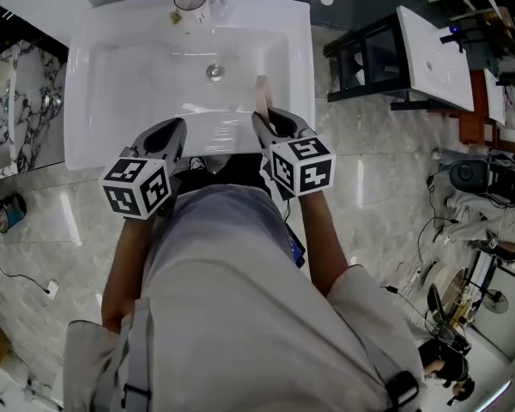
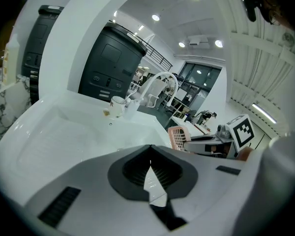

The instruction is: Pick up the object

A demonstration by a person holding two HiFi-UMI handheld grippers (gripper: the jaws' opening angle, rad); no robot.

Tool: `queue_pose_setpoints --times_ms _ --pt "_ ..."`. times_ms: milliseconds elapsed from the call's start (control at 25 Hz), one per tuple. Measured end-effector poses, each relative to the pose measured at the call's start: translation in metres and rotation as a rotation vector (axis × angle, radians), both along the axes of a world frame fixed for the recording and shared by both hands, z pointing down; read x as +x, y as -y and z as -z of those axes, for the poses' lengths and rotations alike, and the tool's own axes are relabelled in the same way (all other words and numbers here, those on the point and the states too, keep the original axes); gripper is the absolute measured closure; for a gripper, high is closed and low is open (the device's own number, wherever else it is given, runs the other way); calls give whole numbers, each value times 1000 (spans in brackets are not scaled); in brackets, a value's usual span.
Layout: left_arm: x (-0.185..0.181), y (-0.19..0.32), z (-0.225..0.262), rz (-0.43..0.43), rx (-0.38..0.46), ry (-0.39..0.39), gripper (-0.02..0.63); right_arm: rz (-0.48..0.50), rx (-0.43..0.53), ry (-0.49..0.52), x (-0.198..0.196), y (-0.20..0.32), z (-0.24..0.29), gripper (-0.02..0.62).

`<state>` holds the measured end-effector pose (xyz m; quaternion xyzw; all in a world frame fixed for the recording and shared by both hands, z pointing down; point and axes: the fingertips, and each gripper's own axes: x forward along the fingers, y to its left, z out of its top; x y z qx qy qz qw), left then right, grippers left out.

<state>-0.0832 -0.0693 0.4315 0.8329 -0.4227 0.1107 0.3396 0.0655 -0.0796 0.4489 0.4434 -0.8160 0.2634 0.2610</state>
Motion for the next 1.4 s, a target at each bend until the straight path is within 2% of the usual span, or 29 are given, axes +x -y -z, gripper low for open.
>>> queue_pose_setpoints --times_ms 440,880,1400 --pt "6 -2 6 20 8 -20 606 -68 17 82 14 -9 11 515" --pt "12 -6 7 18 3 -27 606 -65 8 130 10 -13 15 515" --pt "26 -13 9 -11 7 -30 606 -65 5 133 16 -26 16 515"
